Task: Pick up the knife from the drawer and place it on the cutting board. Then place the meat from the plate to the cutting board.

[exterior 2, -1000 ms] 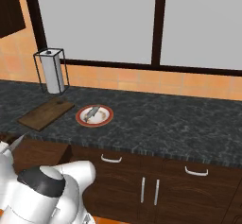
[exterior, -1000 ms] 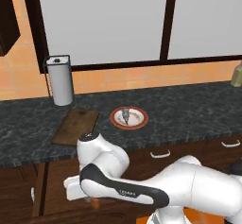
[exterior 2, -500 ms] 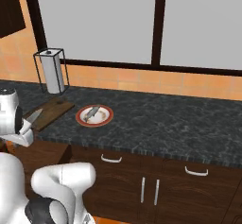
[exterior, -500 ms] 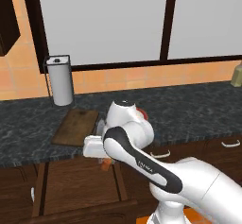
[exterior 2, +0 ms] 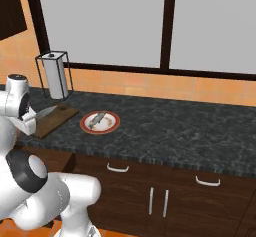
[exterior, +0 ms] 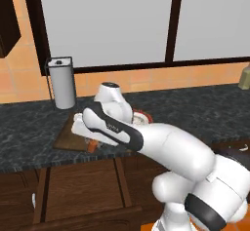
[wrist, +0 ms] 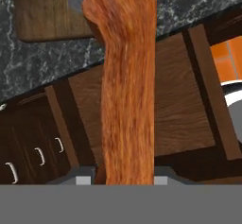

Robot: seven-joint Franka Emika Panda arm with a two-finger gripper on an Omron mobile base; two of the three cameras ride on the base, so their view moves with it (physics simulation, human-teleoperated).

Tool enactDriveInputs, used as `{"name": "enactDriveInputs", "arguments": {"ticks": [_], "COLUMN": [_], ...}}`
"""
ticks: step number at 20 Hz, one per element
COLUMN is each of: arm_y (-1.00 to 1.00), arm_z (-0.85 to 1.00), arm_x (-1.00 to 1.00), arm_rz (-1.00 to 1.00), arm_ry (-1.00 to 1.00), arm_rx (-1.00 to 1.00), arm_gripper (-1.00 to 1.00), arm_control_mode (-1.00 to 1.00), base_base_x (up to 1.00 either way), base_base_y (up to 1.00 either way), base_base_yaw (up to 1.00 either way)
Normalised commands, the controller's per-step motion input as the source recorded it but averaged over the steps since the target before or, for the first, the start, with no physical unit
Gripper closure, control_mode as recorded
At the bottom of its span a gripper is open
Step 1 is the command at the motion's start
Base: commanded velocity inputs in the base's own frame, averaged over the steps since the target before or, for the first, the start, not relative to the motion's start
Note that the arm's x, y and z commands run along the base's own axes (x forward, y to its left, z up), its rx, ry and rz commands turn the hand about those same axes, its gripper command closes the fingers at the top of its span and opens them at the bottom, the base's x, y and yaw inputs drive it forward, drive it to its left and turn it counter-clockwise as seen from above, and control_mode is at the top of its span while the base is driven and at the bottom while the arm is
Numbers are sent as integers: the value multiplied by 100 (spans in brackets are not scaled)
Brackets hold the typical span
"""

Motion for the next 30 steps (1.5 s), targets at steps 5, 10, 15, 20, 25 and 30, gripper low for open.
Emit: {"name": "enactDriveInputs", "arguments": {"ticks": [5, 10, 15, 20, 25, 30], "arm_y": [12, 41, 37, 40, 33, -20], "arm_z": [-27, -60, -42, -34, -62, -10], "arm_x": [100, 100, 100, 87, 43, 2], "arm_rz": [-12, -9, -6, -3, 0, -1], "arm_ry": [18, 0, -2, 0, 0, 0], "arm_rx": [-4, -18, -11, 0, -1, 3], "arm_gripper": [100, 100, 100, 100, 100, -100], "arm_control_mode": [-100, -100, -100, -100, -100, -100], "base_base_x": [0, 0, 0, 0, 0, 0], "base_base_y": [0, 0, 0, 0, 0, 0], "base_base_yaw": [0, 0, 0, 0, 0, 0]}}
